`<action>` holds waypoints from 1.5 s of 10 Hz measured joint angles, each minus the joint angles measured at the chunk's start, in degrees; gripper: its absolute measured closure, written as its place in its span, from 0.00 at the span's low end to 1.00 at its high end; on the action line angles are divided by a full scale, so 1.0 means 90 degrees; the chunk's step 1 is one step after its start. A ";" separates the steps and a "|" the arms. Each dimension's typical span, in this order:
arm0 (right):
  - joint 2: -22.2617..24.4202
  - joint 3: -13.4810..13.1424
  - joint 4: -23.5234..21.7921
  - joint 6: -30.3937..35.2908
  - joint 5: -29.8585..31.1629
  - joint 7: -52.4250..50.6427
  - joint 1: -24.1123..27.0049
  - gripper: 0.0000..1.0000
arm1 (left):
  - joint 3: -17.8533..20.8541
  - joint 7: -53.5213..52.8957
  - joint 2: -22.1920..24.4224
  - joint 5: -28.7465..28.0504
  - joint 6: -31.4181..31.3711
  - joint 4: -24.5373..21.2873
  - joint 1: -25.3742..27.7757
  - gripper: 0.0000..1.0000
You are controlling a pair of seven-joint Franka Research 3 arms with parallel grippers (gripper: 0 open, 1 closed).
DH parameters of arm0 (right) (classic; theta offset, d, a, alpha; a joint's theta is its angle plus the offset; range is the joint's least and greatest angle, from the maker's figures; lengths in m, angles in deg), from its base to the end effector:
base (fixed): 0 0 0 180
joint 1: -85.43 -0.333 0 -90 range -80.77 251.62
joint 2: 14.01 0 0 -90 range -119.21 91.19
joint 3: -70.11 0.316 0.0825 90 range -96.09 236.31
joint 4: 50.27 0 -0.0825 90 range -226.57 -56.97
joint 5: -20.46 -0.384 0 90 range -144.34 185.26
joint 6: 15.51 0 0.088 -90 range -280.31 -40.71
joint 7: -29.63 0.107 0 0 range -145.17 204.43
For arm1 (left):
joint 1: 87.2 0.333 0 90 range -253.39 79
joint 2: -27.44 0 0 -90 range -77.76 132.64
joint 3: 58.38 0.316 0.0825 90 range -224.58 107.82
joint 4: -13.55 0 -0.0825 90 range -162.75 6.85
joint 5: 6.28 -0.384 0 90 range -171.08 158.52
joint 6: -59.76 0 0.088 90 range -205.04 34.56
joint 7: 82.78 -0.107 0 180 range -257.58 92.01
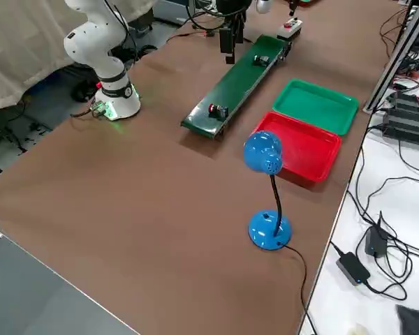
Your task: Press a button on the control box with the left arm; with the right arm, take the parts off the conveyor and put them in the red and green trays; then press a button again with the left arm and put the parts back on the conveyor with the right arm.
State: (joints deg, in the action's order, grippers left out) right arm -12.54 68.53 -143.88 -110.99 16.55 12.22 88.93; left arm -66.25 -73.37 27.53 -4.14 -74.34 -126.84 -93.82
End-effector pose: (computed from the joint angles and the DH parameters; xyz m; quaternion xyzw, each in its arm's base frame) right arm 0.5537 -0.0427 0.6177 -0.9934 -0.1050 -0.0353 0.0281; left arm 0.4517 -0.1173 0.2905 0.9980 -0.0306 -0.0555 0.0011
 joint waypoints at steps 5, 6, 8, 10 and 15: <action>0.0000 0.0000 0.0000 0.0000 0.0000 0.0000 0.0000 0.00 | -0.0013 0.0008 -0.0234 0.0000 -0.0231 0.0010 -0.0004 0.99; 0.0000 0.0000 0.0000 0.0000 0.0000 0.0000 0.0000 0.00 | -0.0017 0.0009 -0.0265 0.0000 -0.0238 0.0010 -0.0005 0.99; 0.0000 0.0000 0.0000 0.0000 0.0000 0.0000 0.0000 0.00 | -0.0025 0.0011 -0.0287 0.0000 -0.0241 0.0010 -0.0008 0.99; 0.0000 0.0000 0.0000 0.0000 0.0000 0.0000 0.0000 0.00 | -0.0061 0.0026 -0.0330 0.0000 -0.0285 0.0011 -0.0011 0.99; 0.0000 0.0000 0.0000 0.0000 0.0000 0.0000 0.0000 0.00 | -0.0162 0.0223 -0.0481 0.0001 -0.0418 0.0017 -0.0009 0.99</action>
State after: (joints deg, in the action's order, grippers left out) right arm -12.54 68.53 -143.88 -110.99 16.55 12.22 88.93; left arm -67.71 -71.37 23.21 -4.13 -78.10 -126.68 -93.90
